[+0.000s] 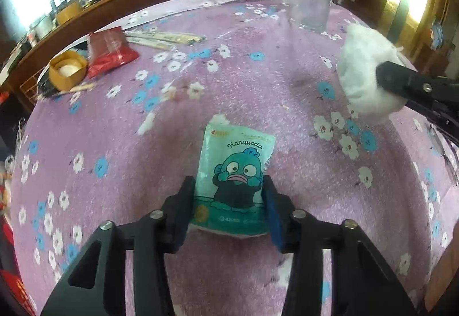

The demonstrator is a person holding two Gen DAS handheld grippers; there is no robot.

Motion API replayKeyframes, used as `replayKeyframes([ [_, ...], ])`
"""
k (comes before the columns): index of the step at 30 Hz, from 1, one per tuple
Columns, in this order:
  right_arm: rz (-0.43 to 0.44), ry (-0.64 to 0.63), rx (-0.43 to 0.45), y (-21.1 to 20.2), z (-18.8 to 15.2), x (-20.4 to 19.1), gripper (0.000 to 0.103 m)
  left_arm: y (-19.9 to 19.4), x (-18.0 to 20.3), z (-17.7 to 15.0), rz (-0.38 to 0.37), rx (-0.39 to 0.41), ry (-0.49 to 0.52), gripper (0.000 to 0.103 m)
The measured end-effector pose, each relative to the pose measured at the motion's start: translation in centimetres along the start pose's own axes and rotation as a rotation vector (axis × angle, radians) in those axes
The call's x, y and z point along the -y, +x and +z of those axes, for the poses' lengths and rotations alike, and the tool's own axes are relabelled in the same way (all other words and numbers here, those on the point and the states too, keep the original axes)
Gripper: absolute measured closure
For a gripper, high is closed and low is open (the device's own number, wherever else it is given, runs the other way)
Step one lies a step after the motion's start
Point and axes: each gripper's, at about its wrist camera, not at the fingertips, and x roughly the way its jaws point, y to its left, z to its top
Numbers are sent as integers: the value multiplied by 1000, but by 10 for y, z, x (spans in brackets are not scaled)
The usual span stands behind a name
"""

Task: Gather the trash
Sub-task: 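Grasp the white tissue ball with the right gripper while the left gripper grasps the teal Hangyodon packet, then carry the tissue ball and teal packet over the red basket with both grippers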

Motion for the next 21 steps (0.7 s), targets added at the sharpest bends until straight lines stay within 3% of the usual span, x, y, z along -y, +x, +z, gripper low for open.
replayKeyframes([
  [5,1,-47,-16,4,-6,-12,82,-23,-22,-17,40,75,-83,66],
  [12,20,-150,-30,9,-20,-38,82,-51,-56,-31,175,225,-185,65],
  [21,5,-278,-43,16,-37,-63,82,-55,-67,-34,272,300,-191,65],
])
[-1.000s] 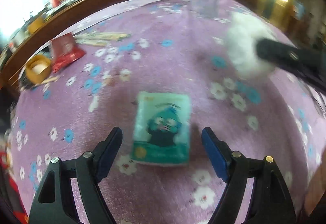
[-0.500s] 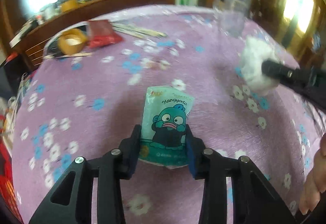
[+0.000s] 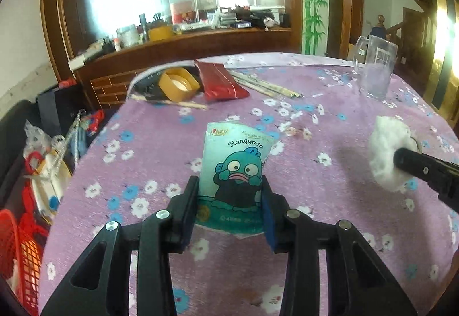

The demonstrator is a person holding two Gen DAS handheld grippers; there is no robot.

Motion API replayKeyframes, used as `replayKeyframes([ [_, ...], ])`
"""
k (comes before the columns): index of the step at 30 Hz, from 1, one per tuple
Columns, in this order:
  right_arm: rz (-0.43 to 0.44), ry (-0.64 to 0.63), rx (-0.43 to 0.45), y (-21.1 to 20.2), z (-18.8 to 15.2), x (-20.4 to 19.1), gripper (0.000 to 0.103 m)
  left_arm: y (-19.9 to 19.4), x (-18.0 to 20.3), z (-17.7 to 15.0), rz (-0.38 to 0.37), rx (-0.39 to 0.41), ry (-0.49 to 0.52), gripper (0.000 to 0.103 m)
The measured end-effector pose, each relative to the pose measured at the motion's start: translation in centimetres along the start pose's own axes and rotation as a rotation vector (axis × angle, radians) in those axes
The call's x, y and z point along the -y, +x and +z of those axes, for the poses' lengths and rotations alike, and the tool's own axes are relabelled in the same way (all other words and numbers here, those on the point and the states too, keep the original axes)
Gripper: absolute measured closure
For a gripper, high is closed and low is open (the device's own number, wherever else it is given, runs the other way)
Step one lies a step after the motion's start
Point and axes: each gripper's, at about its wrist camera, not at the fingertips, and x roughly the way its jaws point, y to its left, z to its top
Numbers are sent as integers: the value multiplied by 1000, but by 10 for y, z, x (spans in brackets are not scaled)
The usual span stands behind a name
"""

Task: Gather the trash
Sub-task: 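Carry the tissue ball and teal packet over the red basket with both grippers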

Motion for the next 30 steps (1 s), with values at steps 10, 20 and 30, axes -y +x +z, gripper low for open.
replayKeyframes([
  [10,-7,-82,6,3,-6,-17,82,-11,0,-2,53,65,28,65],
  [20,3,-94,-7,6,-8,-21,82,-11,-2,-2,89,74,33,64],
  [30,8,-100,-20,10,-11,-23,82,-10,-9,0,105,74,1,64],
])
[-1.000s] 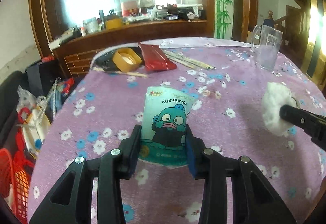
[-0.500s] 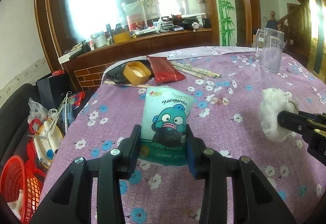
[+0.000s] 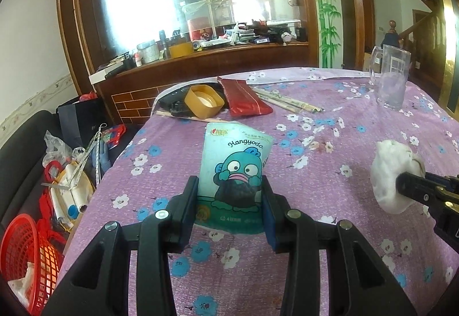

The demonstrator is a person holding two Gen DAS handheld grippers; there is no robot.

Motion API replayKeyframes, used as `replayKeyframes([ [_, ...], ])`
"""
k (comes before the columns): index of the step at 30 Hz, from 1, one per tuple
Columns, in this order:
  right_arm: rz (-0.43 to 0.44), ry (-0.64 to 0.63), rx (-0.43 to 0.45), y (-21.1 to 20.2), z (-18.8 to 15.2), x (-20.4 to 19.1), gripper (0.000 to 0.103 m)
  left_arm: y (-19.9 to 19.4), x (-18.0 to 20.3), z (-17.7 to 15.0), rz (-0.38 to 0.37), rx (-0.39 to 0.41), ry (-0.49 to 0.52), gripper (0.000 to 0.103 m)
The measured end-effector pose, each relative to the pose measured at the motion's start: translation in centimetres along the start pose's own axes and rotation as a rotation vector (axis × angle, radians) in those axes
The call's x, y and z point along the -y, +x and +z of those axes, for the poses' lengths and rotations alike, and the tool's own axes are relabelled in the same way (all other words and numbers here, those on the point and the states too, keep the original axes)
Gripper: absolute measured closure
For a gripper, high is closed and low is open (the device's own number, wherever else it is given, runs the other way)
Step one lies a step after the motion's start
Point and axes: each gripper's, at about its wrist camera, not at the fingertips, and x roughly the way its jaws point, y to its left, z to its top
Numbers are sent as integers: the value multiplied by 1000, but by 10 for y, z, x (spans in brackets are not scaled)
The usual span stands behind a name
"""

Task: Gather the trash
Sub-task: 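Carry the tissue ball and teal packet over the red basket with both grippers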

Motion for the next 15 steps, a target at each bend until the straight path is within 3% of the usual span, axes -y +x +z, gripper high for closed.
replayKeyframes([
  [15,17,-29,2,-1,-4,-10,82,-1,-4,1,24,14,-9,64],
])
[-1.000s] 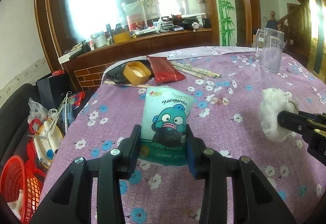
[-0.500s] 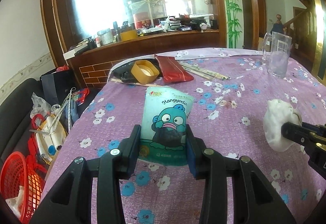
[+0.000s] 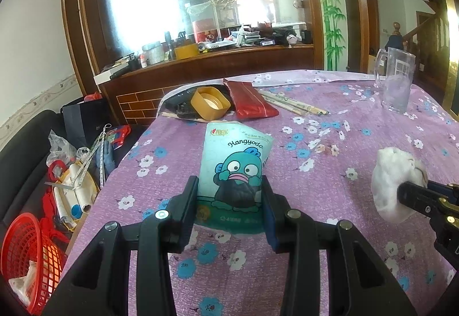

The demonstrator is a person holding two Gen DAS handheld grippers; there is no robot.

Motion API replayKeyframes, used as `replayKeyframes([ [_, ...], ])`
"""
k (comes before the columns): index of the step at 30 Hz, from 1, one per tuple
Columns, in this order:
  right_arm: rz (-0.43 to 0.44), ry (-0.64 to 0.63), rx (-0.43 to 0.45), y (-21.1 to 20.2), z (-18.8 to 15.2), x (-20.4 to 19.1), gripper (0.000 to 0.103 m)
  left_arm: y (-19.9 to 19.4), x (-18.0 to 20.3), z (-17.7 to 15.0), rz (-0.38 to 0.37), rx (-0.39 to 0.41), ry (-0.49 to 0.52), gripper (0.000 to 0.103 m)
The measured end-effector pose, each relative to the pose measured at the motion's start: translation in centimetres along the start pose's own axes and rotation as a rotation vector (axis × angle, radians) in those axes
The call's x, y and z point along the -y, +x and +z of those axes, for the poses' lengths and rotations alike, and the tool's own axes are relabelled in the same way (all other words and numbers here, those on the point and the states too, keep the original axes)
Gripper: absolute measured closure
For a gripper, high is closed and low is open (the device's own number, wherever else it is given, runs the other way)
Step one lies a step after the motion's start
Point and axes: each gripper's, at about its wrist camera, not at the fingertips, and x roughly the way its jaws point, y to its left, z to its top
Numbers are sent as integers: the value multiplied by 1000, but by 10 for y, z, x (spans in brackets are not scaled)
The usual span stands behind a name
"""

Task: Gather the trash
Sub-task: 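Carry the tissue ball and teal packet over the red basket with both grippers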

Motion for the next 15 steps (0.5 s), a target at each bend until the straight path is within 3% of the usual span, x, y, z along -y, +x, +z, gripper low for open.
replayKeyframes([
  [15,1,-20,15,-3,-1,-6,82,-9,1,2,28,43,3,64],
])
